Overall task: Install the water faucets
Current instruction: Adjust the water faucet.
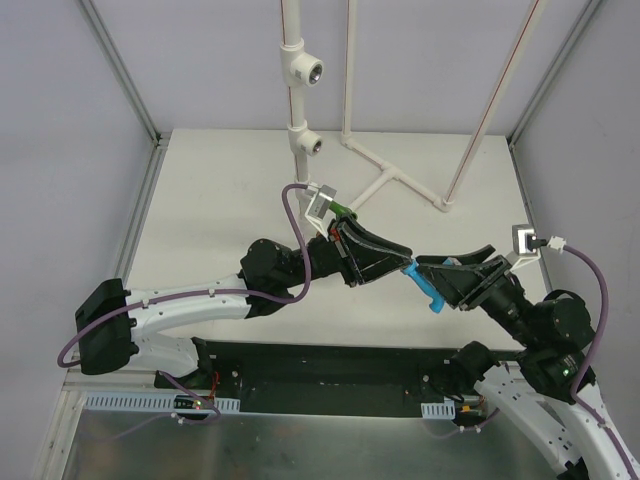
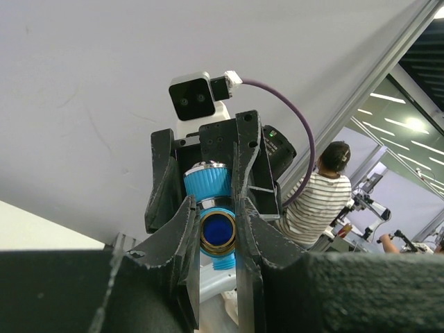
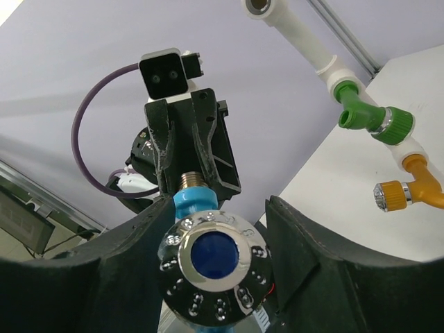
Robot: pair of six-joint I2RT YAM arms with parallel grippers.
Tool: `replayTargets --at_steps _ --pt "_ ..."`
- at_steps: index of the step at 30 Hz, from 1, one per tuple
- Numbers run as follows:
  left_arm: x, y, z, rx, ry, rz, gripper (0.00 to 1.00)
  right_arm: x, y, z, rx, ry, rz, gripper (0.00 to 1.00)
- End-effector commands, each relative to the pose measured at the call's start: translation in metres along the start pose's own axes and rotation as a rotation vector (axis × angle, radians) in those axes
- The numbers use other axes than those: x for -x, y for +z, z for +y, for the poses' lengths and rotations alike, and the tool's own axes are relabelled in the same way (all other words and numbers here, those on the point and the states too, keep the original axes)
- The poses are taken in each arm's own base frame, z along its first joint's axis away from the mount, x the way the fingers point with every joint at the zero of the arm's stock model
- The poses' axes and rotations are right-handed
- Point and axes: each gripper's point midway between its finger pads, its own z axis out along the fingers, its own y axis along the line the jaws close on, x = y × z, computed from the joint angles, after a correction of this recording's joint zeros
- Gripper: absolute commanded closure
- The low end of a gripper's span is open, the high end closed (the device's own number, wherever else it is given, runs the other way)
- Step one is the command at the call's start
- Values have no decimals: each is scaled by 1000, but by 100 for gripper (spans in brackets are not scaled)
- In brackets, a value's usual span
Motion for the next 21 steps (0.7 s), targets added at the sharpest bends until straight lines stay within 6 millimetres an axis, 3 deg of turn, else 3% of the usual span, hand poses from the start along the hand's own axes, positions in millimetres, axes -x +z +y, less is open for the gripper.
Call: replayTargets --at_steps 1,8,21 --pt "20 0 -27 -88 33 -66 100 8 1 26 105 -4 -12 40" --pt "30 1 -26 -85 54 -95 100 -2 -1 36 166 -11 45 40" --pt "51 11 -33 -128 96 -135 100 -6 4 32 178 31 55 39"
